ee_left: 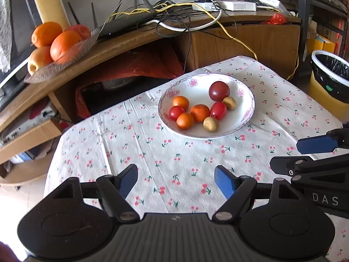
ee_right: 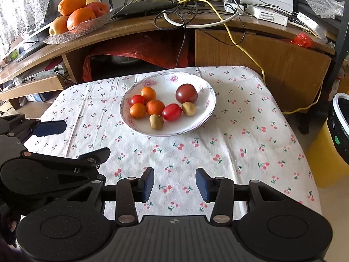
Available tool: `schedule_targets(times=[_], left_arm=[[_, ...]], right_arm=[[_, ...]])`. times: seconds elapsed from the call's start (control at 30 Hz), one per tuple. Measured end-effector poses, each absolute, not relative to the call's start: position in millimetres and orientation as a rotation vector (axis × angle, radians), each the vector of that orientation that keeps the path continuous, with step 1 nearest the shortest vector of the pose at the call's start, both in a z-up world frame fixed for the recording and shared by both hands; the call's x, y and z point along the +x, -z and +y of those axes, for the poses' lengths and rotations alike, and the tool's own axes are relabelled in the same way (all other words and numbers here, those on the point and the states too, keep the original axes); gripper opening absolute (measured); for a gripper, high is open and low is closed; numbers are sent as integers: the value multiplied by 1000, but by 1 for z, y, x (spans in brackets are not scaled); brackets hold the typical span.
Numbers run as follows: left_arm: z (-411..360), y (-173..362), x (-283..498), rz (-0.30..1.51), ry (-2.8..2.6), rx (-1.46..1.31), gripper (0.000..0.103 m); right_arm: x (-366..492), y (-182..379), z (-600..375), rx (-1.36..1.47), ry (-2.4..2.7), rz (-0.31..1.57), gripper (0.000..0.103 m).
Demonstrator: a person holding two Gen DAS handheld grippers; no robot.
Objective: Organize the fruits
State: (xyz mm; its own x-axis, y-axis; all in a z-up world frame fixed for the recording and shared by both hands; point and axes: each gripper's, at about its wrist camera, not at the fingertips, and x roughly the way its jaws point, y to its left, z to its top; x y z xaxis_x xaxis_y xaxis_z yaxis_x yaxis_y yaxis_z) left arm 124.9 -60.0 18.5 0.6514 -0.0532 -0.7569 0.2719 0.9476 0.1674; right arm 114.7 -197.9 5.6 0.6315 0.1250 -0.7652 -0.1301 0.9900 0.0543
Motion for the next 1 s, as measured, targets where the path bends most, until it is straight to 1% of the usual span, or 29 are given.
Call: schedule_targets(times=[0.5, 0.97, 1.0], left_arm=[[-52, -23, 99, 831, 188, 248, 85], [-48, -27, 91, 801, 168, 227, 85], [-48, -27, 92, 806, 169, 225, 84]], right_arm=[[87, -12, -192, 23, -139, 858, 39], [76, -16, -189, 34, -140, 839, 39], [76, -16, -189, 36, -142, 837, 39]])
